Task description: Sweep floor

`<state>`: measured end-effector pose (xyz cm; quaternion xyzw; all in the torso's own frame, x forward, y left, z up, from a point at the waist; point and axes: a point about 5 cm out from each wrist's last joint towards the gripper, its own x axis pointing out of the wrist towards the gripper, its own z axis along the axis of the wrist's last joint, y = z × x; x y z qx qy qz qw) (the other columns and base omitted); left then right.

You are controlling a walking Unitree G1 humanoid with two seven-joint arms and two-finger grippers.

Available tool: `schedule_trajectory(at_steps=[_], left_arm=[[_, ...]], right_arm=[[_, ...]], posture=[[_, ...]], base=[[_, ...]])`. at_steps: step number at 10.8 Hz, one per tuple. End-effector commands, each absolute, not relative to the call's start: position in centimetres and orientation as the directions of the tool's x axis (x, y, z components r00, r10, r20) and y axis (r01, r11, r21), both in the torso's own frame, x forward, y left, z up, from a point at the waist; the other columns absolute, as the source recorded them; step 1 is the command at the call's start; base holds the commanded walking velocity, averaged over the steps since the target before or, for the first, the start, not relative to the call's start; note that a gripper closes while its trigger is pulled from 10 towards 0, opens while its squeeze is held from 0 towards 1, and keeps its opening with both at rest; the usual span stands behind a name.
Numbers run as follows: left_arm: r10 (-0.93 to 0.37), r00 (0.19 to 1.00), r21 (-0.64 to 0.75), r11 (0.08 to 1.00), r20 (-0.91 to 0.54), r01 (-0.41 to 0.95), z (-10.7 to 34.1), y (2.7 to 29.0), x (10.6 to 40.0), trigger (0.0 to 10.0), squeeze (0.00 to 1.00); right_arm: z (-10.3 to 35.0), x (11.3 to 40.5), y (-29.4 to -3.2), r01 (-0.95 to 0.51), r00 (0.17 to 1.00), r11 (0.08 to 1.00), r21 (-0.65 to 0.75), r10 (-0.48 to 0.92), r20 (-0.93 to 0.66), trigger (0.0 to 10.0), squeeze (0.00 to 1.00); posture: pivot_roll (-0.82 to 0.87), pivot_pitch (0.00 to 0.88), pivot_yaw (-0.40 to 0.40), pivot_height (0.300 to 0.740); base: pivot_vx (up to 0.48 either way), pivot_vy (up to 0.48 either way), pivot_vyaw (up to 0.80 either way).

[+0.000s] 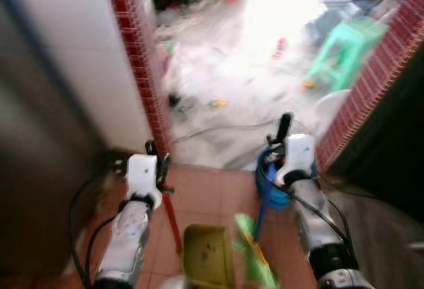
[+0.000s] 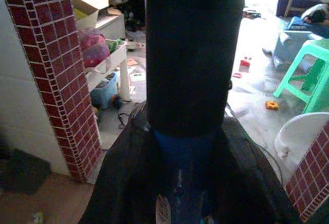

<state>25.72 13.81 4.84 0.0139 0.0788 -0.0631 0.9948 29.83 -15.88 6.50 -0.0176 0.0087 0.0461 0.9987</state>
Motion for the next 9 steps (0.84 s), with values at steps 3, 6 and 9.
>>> schedule_trajectory(at_steps=[3,6,9], left_arm=[[-0.080,0.980,0.141,0.984,-0.184,0.107,4.2,15.3,24.6,10.0,0.00],[-0.046,0.986,0.115,0.991,-0.162,0.065,4.6,15.1,24.7,10.0,0.00],[0.011,1.000,0.113,0.994,-0.013,-0.009,7.1,15.8,26.1,10.0,0.00]], right_arm=[[6.9,29.3,-16.3,-0.066,0.998,0.997,-0.033,0.066,0.005,10.0,0.00],[7.4,29.4,-15.7,-0.098,0.995,0.992,-0.073,0.101,0.027,10.0,0.00],[9.5,30.5,-15.1,-0.114,0.985,0.988,-0.108,0.127,0.117,10.0,0.00]], posture=[[-0.05,0.000,0.040,0.740],[-0.04,0.000,0.034,0.740],[-0.04,0.000,0.030,0.740]], base=[[0.000,0.000,0.27],[0.000,0.000,0.80],[0.000,0.000,0.80]])
